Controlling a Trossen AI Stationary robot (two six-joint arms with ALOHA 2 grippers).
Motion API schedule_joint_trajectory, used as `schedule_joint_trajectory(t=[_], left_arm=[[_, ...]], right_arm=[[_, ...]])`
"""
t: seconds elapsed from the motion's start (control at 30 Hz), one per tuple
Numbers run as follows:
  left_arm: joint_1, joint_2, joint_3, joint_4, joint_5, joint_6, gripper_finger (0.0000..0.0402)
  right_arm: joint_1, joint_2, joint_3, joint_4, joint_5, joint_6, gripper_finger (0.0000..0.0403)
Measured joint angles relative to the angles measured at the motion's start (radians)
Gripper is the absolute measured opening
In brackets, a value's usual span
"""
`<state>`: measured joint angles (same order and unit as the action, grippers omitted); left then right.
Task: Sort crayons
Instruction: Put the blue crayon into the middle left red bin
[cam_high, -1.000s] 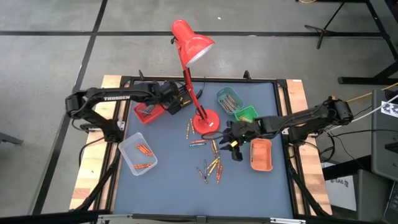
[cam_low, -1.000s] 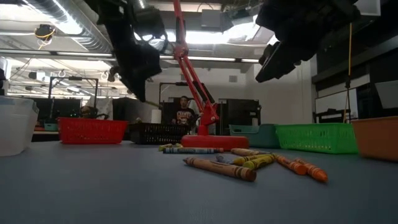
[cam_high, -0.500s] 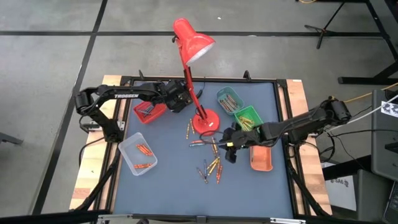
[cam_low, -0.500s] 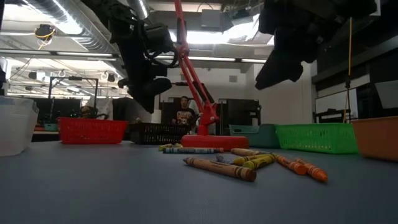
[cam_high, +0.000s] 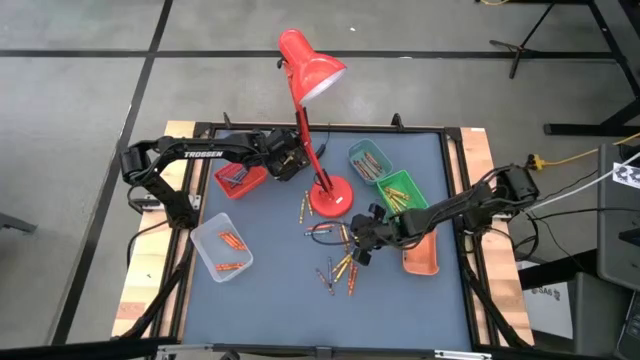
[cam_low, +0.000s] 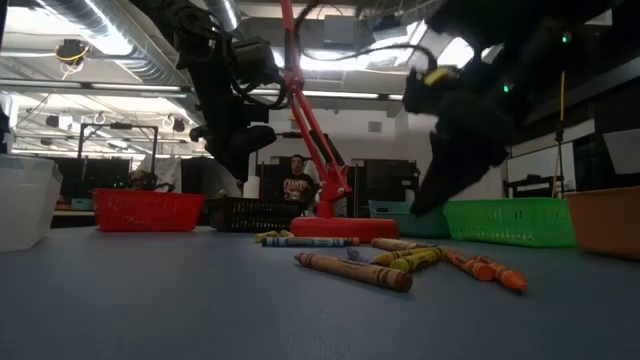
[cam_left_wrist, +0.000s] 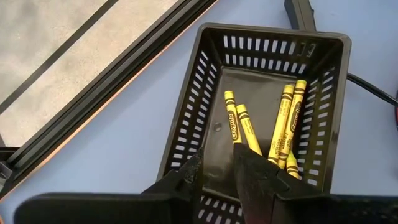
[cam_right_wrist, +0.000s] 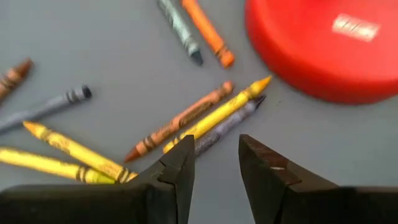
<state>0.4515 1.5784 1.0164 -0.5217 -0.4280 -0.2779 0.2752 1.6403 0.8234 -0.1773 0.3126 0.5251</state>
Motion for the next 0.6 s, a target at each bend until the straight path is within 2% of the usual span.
schedule_joint_trajectory(t=[0.33,0.6], left_arm=[[0.000,0.000,0.000,0.000,0.000,-0.001,0.0071],[0.000,0.000,0.000,0.000,0.000,-0.001,0.0071]], right_arm=[[0.000,0.060,-0.001,0.003,-0.094,0.002,0.0122],[0.000,0.060,-0.001,0.007,-0.096,0.007,0.0122]])
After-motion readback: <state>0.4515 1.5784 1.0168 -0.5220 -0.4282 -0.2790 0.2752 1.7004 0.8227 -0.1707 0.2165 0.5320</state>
